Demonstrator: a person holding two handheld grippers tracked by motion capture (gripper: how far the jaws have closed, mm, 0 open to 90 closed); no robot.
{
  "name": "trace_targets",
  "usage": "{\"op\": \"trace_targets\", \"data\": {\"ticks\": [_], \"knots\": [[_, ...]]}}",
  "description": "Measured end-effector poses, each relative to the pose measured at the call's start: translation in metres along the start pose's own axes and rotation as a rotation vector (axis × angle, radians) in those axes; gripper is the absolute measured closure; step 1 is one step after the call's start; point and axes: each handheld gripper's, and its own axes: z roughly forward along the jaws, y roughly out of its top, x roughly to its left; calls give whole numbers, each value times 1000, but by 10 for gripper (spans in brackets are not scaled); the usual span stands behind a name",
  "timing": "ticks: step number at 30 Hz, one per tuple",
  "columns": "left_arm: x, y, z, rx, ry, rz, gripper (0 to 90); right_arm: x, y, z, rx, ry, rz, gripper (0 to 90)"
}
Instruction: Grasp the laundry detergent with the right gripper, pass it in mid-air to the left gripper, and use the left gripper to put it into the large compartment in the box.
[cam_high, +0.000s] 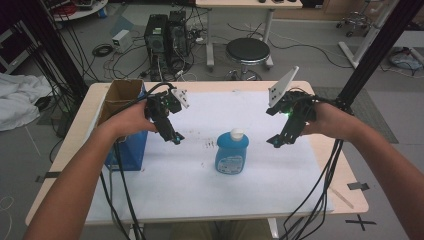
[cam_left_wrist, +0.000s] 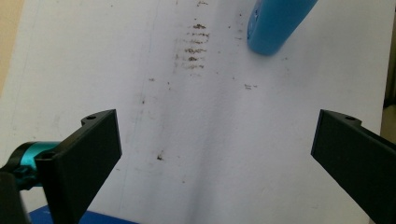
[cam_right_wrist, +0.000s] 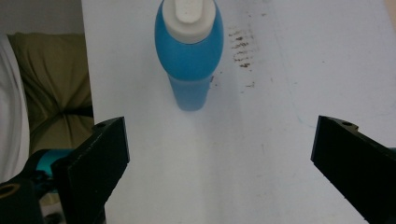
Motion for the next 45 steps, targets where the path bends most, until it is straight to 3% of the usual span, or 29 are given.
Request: {"op": "trace_targets", "data": {"ticks": [17, 28, 45], "knots": [[-3, 1, 3, -7, -9, 25, 16, 10, -40, 45, -184, 27, 58, 33], [-4, 1, 4, -6, -11, 24, 16, 11, -56, 74, -305, 37, 90, 33], [-3, 1, 6, -3, -10, 17, 16, 8, -55, 114, -401, 80, 91, 33]]}}
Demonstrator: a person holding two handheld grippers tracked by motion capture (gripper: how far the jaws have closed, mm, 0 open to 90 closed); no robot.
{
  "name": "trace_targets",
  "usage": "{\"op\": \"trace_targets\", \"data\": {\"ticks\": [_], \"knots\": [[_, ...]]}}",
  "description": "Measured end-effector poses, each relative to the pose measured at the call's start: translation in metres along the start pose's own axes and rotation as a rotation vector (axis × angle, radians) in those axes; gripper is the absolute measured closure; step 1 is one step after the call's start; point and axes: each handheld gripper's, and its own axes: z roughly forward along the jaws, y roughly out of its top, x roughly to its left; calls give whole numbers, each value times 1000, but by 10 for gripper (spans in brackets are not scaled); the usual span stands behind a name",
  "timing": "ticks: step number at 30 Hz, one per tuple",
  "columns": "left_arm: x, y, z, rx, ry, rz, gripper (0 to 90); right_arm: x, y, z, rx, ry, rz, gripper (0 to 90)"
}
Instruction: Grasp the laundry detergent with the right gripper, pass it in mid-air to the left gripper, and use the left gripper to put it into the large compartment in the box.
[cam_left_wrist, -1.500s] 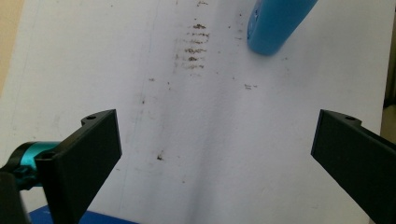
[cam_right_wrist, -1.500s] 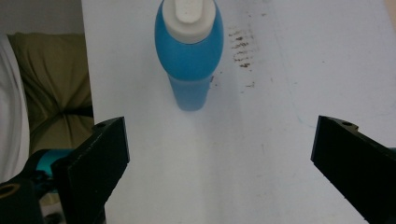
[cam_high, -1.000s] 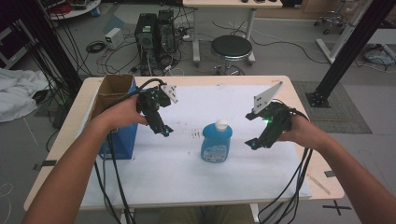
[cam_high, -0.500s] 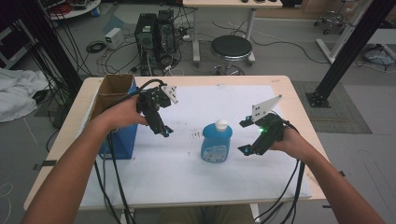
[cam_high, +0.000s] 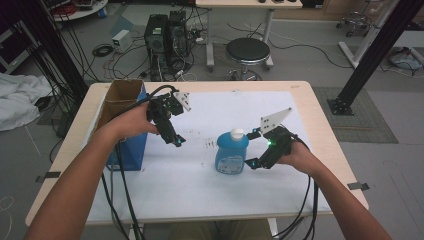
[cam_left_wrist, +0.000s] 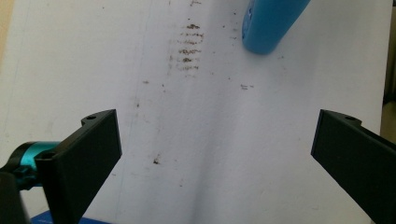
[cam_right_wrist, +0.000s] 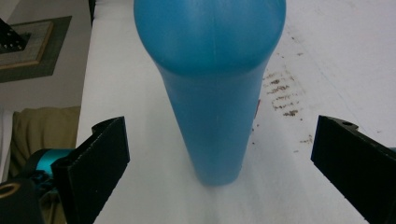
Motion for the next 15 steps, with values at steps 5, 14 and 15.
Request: {"op": "trace_targets", "data": {"ticks": [5, 14, 15], "knots": [[0, -2, 1, 0, -1, -5, 16, -2, 1, 9, -30, 3, 0, 32], [0, -2, 2, 0, -1, -5, 17, -3, -2, 27, -90, 15, 4, 33], [0, -2, 2, 0, -1, -6, 17, -3, -2, 29, -96, 17, 2, 33]]}}
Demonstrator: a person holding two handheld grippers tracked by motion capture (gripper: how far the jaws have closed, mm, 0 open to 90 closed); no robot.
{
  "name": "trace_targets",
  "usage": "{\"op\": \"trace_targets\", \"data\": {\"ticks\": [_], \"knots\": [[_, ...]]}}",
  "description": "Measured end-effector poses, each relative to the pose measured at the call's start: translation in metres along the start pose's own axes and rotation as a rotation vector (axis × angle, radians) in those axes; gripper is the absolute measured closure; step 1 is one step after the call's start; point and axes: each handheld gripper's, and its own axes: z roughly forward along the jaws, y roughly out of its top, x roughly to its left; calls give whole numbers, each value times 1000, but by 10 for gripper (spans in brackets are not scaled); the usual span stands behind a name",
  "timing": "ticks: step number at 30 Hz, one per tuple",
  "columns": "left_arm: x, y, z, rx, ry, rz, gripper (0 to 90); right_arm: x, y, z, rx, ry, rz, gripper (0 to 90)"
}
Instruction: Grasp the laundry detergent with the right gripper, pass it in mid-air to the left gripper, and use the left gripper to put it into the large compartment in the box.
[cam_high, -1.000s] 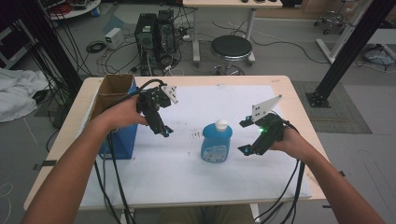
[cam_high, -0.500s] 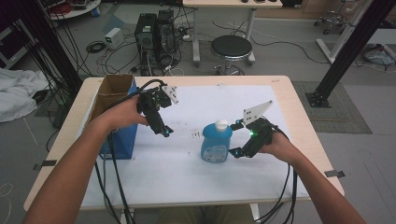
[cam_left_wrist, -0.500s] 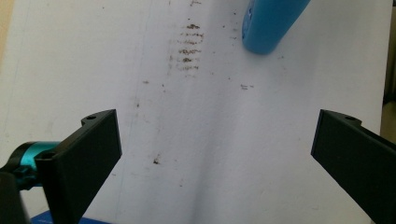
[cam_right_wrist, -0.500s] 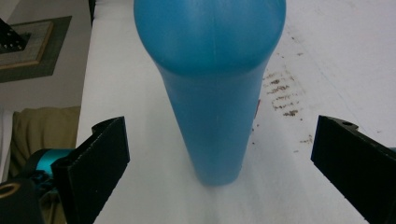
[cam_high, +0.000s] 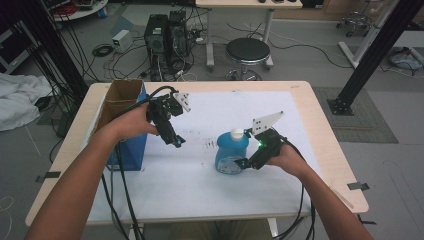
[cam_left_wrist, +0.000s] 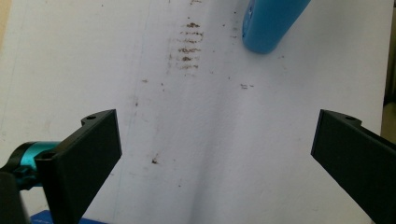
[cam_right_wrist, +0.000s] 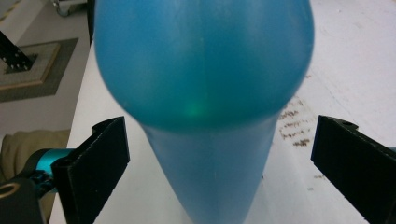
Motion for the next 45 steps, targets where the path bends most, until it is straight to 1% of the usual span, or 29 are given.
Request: {"op": "trace_targets", "data": {"ticks": [5, 10, 12, 13, 14, 15, 19, 21, 23, 29, 30, 31, 32, 38, 43, 45], "knots": [[0, 0, 0, -1, 1, -2, 16, 1, -2, 7, -11, 7, -6, 33], [0, -1, 1, 2, 0, -2, 17, -1, -5, 11, -39, 21, 7, 50], [0, -1, 1, 1, -2, -2, 17, -1, -7, 13, -41, 26, 14, 57], [0, -1, 1, 0, 0, -3, 16, -2, -8, 14, -45, 29, 14, 74], [0, -2, 1, 0, 0, -4, 16, -2, -9, 15, -48, 39, 18, 118], [0, -2, 1, 1, 1, -2, 16, -3, -10, 15, -58, 57, 17, 147], [0, -2, 2, 3, -1, -5, 17, -3, -11, 18, -77, 49, 22, 148], [0, -2, 2, 1, 0, -7, 17, -4, -10, 19, -80, 49, 17, 151], [0, -2, 1, -1, 2, -7, 16, -4, -11, 19, -85, 53, 14, 182], [0, -2, 2, -1, 0, -6, 16, -4, -11, 19, -91, 40, 7, 182], [0, -2, 2, 0, -1, -5, 16, -4, -11, 19, -90, 41, 7, 189], [0, -2, 2, 1, -1, -5, 16, -4, -11, 19, -90, 43, 4, 228], [0, -2, 2, 0, -2, -7, 16, -4, -11, 19, -93, 45, -4, 236], [0, -3, 3, -2, -2, -7, 17, -4, -11, 20, -93, 39, -6, 243], [1, -3, 3, -3, -1, -9, 16, -5, -12, 21, -97, 46, -4, 277], [1, -3, 3, -2, -1, -9, 17, -5, -12, 20, -99, 49, -9, 314]]}}
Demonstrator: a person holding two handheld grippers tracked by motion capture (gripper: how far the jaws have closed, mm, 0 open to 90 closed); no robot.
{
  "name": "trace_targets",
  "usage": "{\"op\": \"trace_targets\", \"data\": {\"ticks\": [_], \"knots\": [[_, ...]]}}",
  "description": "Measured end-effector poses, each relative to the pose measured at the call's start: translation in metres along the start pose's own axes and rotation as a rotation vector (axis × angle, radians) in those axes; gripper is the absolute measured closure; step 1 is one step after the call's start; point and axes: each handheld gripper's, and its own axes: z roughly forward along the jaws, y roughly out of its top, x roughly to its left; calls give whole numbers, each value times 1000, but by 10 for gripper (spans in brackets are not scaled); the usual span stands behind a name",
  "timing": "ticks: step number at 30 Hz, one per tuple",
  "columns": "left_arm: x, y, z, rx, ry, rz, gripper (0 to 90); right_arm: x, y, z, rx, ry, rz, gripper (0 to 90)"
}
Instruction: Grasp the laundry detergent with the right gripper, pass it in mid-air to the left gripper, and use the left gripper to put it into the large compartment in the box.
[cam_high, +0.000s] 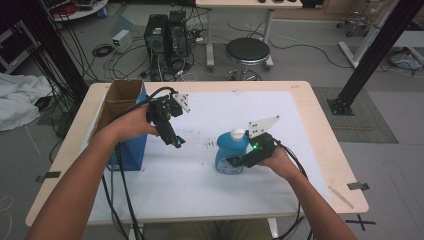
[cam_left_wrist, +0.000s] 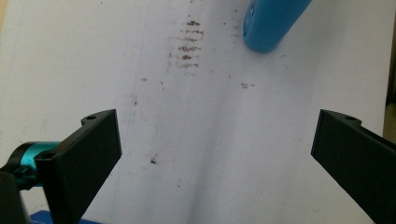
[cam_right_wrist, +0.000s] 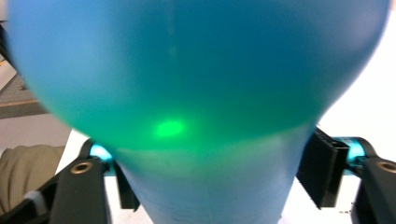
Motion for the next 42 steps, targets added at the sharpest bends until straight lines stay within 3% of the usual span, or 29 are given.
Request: {"op": "trace_targets", "data": {"ticks": [13, 19, 26, 34, 42], "knots": [[1, 0, 1, 0, -3, 2, 16, 1, 0, 2, -9, 18, -25, 407], [0, 1, 1, 0, 4, -2, 17, 4, 1, 0, -17, -15, -58, 442], [-5, 5, -3, -14, 1, -7, 17, 9, 5, 1, -3, -52, -54, 452], [-16, 21, -16, -24, -20, 5, 17, 14, 13, -8, -10, -46, -44, 452], [-32, 48, -30, 13, -60, 47, 16, 20, 27, -17, -4, -35, -27, 452]]}}
